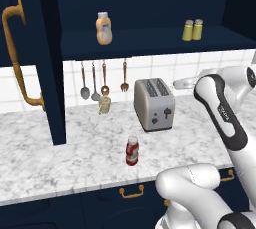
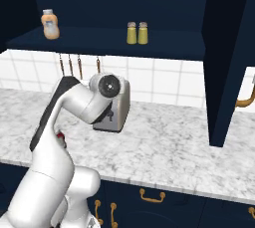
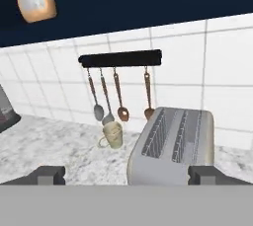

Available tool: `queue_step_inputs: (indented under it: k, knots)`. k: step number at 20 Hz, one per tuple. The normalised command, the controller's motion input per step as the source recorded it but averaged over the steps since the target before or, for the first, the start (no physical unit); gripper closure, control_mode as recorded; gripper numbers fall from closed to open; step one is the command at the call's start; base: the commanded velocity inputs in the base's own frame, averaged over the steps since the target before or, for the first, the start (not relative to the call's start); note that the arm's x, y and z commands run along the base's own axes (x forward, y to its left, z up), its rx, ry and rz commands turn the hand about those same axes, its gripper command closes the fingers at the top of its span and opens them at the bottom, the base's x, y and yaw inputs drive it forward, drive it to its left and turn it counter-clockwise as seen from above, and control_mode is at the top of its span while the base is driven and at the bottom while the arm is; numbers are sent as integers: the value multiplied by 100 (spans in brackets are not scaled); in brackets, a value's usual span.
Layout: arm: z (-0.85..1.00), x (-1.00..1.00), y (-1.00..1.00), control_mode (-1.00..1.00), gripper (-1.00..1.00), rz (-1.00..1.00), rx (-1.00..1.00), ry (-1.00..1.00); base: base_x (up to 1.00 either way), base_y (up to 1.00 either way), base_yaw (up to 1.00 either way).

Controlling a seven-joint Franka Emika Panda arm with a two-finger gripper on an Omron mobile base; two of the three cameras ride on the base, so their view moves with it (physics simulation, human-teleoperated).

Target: Put the shaker and condiment bottle from the counter next to their counterparts in the cabinet.

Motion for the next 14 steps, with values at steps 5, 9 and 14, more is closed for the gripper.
queue_step_inputs:
  k: [5, 9, 14]
  knots:
    - [-64, -31, 50, -100, -100, 53, -16, -9, 0, 0, 0]
    - [-72, -15, 56, -100, -100, 51, -31, -6, 0, 0, 0]
    - [-50, -4, 46, -100, -100, 48, -41, -8, 0, 0, 0]
